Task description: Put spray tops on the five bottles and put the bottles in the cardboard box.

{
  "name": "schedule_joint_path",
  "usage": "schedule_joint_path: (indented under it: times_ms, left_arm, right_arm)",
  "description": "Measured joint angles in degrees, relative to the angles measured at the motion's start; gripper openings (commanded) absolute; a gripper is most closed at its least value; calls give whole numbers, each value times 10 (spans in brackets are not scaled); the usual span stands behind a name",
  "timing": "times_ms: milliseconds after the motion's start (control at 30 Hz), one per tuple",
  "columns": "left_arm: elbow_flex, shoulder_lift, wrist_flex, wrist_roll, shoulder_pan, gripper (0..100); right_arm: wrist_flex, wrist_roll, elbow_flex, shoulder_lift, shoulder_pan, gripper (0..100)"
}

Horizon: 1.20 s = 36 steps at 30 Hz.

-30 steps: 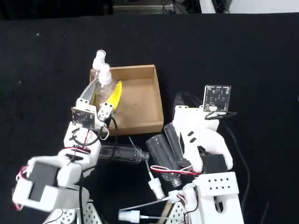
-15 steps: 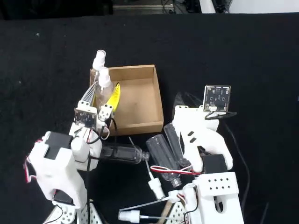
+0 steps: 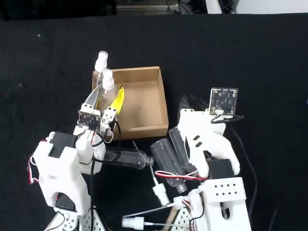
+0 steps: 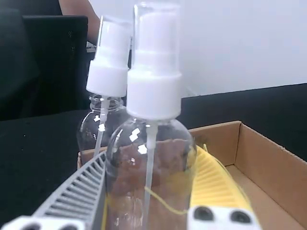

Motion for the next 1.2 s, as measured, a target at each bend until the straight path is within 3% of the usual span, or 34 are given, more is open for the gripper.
schedule_joint_path:
  times_ms: [700, 1100, 1200]
  left_arm:
    - [-7, 1, -1, -1, -2, 103]
    - [-14, 4, -1, 43, -14, 107]
    - [-14, 4, 11, 43, -14, 152]
  right_arm:
    - [0, 0, 0, 0, 0, 47]
    - [0, 0, 0, 0, 0, 47]
    - [0, 0, 0, 0, 0, 47]
